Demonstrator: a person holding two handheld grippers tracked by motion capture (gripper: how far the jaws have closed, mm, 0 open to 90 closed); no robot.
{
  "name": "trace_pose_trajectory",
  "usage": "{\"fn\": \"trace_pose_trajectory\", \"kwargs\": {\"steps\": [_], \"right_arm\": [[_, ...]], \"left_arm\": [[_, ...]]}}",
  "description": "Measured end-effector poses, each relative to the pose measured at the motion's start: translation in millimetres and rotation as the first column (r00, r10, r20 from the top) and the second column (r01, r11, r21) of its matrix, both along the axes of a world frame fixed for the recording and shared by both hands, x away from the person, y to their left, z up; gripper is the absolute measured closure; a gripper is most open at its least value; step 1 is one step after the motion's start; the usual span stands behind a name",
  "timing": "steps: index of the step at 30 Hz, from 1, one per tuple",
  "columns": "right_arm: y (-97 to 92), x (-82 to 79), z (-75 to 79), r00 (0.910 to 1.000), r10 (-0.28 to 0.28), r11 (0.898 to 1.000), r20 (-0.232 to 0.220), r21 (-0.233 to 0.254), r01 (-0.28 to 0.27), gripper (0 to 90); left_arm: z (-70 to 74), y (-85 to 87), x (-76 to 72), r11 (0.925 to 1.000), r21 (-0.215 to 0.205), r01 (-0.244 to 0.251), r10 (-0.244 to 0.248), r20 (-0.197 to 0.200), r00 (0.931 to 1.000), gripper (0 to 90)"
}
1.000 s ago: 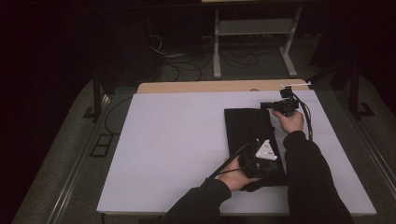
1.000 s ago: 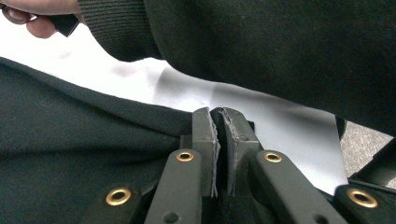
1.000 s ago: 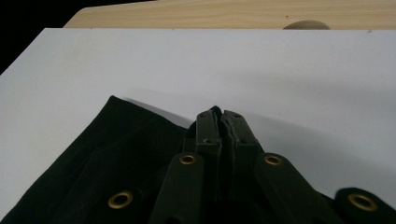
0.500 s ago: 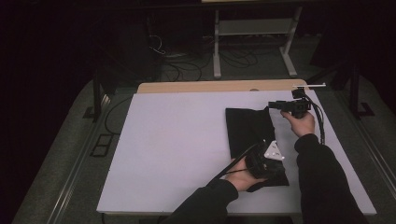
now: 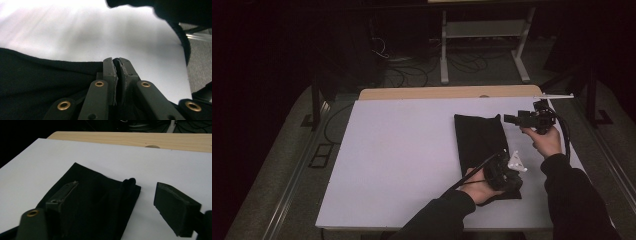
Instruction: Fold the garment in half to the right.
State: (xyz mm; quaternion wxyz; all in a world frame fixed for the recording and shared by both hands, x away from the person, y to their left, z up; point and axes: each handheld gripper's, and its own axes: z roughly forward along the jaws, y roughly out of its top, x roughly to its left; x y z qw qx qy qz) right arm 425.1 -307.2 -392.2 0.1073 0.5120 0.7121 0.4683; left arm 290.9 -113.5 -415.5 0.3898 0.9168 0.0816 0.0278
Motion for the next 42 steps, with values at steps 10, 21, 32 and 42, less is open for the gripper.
{"fn": "trace_pose_trajectory", "kwargs": {"steps": [10,21,32,42], "right_arm": [[-14.2,-25.1,-1.9,0.9993,-0.031,0.999,0.021,0.022,0.031,12.9],[-20.5,-41.6,1.3,0.9983,-0.024,0.999,0.053,0.047,0.022,2.4],[-17.0,-51.5,4.8,0.9967,-0.002,1.000,0.081,0.004,0.001,0.0],[-16.1,-70.6,7.6,0.9957,0.011,0.999,0.092,-0.031,-0.008,0.0]], "left_arm": [[-1.9,-2.7,5.0,0.9995,0.029,-0.011,0.013,-0.078,0.9969,77.0],[14.1,12.2,6.2,0.9985,-0.055,0.005,-0.011,-0.109,0.9939,45.2],[22.5,37.2,20.8,0.9896,-0.131,-0.060,0.039,-0.159,0.9866,14.1],[30.6,55.7,24.4,0.9870,-0.132,-0.092,0.076,-0.121,0.9898,0.0]]}}
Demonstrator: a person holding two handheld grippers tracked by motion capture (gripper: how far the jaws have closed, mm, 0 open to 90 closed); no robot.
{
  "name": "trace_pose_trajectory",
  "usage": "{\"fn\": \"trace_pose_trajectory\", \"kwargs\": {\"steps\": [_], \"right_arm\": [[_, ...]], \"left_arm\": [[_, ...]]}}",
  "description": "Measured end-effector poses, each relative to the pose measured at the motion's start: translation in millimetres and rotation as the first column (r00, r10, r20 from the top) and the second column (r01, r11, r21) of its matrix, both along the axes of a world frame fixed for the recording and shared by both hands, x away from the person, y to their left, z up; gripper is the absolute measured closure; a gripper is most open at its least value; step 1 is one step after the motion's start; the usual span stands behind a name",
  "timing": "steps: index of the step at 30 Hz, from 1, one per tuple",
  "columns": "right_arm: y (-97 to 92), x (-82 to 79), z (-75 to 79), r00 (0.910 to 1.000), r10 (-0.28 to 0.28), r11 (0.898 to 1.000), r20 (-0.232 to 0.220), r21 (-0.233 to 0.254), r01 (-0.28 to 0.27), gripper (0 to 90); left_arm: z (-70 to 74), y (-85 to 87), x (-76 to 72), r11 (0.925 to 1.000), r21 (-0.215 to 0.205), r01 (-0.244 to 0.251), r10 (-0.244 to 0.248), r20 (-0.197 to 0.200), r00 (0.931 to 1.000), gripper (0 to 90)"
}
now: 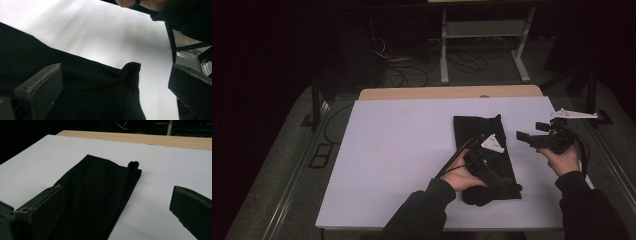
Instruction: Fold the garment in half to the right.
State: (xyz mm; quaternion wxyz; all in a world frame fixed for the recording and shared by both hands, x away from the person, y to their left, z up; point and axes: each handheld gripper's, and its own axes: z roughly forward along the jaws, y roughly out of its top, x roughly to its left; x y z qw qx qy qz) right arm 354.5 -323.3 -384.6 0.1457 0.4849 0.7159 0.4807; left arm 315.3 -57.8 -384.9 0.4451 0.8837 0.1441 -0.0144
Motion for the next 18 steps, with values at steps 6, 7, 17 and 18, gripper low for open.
{"fn": "trace_pose_trajectory", "kwargs": {"steps": [6,7,17,18], "right_arm": [[-0.8,-11.0,4.5,0.9999,0.004,1.000,0.015,-0.004,-0.004,0.0],[-1.0,-12.6,5.0,0.9999,0.004,1.000,0.015,-0.004,-0.004,0.0],[-5.3,-23.9,4.3,0.9997,0.009,1.000,0.021,-0.011,-0.009,0.0],[-5.8,-24.9,4.4,0.9998,0.007,1.000,0.020,-0.006,-0.007,0.0]], "left_arm": [[4.9,11.9,1.9,0.9997,-0.012,-0.020,0.021,0.018,0.9996,0.0],[5.7,14.0,2.7,0.9996,-0.014,-0.027,0.027,0.025,0.9993,0.0],[10.0,40.3,10.0,0.9956,-0.036,-0.086,0.088,0.040,0.9953,0.0],[10.2,43.0,10.7,0.9952,-0.038,-0.090,0.092,0.042,0.9949,0.0]]}}
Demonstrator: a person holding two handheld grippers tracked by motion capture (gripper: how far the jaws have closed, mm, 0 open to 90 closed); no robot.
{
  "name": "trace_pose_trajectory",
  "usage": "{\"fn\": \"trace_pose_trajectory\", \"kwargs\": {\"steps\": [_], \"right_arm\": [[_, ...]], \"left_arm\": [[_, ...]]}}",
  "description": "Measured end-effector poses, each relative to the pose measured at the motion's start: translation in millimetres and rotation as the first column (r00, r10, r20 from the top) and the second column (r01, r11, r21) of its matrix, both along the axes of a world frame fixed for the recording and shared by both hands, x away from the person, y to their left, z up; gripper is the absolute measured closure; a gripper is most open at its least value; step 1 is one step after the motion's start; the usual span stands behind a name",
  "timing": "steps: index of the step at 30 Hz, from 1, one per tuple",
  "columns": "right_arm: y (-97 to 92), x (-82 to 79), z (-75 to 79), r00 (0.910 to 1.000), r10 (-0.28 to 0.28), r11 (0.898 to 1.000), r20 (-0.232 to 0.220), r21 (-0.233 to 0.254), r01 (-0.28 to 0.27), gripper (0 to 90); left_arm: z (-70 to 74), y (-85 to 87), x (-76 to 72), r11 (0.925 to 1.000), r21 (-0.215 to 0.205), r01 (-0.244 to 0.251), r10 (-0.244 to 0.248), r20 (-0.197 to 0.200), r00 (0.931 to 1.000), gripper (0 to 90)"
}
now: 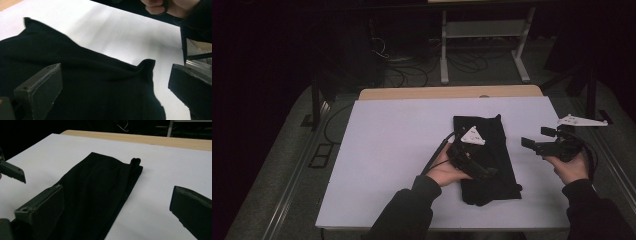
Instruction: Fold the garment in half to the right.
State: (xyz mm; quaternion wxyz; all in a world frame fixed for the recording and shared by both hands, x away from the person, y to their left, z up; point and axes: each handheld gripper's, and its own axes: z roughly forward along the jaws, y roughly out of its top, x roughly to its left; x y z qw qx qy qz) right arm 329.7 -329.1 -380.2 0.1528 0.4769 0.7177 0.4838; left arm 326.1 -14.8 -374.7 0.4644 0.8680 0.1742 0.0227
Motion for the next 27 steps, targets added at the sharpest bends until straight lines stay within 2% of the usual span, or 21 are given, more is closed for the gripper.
{"fn": "trace_pose_trajectory", "kwargs": {"steps": [16,23,27], "right_arm": [[-2.4,-13.4,-2.1,0.9998,0.016,1.000,0.010,-0.009,-0.016,0.0],[-1.2,-19.5,-3.6,0.9995,0.030,0.999,0.006,-0.015,-0.030,0.0],[-1.5,-22.7,-4.2,0.9994,0.030,0.999,0.018,-0.017,-0.029,0.0]], "left_arm": [[1.2,38.6,7.5,0.9978,-0.020,-0.063,0.064,0.015,0.9979,0.0],[0.9,57.2,9.6,0.9945,-0.043,-0.095,0.096,0.016,0.9953,0.0],[1.4,67.6,10.0,0.9918,-0.058,-0.114,0.115,0.016,0.9932,0.0]]}}
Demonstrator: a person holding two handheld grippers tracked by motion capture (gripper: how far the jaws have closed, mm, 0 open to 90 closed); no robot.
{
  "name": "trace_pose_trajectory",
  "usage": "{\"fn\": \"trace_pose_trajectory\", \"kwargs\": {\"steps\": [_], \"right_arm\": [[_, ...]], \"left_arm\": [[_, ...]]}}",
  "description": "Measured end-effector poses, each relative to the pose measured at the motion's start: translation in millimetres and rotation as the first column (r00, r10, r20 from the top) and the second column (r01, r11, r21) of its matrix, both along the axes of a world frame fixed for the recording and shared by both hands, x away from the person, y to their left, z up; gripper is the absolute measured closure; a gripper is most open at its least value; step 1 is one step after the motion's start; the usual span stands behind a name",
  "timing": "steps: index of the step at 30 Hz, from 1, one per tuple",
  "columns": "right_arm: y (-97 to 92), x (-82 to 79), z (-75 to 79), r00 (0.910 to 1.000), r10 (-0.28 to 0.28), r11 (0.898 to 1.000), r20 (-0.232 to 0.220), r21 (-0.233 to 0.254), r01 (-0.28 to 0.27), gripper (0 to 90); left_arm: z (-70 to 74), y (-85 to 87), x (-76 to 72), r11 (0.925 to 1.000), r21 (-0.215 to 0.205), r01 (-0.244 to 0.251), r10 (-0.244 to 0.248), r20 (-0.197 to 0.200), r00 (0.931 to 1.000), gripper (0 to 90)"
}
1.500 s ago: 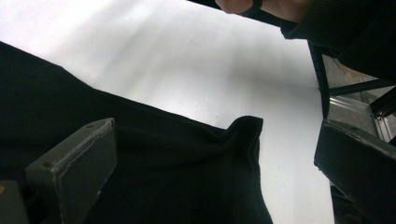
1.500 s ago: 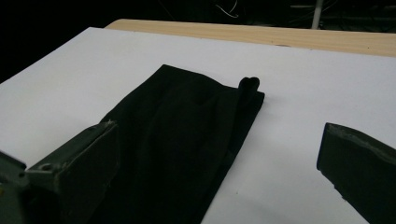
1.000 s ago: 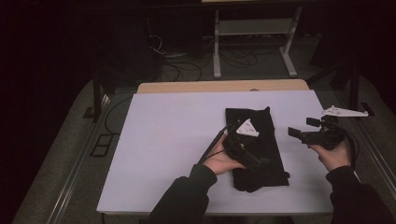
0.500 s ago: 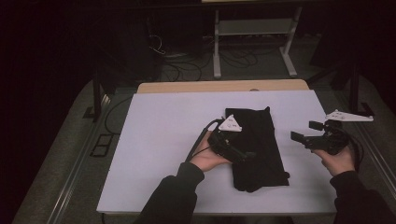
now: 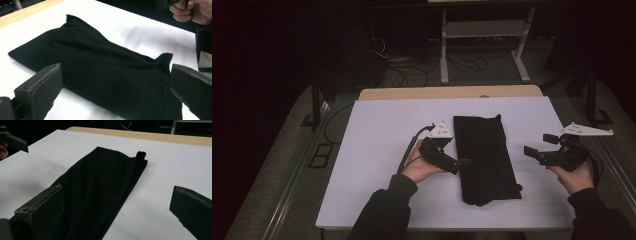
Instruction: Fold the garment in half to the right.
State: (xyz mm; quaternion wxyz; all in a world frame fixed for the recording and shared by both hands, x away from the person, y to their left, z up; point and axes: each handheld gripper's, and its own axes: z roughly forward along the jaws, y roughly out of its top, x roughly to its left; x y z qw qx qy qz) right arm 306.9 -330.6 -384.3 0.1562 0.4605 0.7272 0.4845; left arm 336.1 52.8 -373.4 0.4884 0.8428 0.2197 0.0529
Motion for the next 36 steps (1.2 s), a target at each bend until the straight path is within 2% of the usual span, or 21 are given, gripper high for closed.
{"fn": "trace_pose_trajectory", "kwargs": {"steps": [12,17,36], "right_arm": [[-2.2,-11.1,-5.5,0.9999,0.006,1.000,-0.012,-0.007,-0.006,0.0],[-3.0,-14.6,-7.0,1.0000,0.007,1.000,-0.004,-0.008,-0.007,0.0],[-0.4,-28.1,-15.4,0.9997,0.023,0.999,-0.012,-0.031,-0.024,0.0]], "left_arm": [[-0.9,28.1,-0.3,0.9986,-0.018,-0.050,0.051,0.007,0.9987,0.0],[-0.8,37.1,-0.6,0.9973,-0.029,-0.068,0.068,0.006,0.9977,0.0],[-9.7,69.1,-5.9,0.9932,-0.027,-0.114,0.114,0.007,0.9935,0.0]]}}
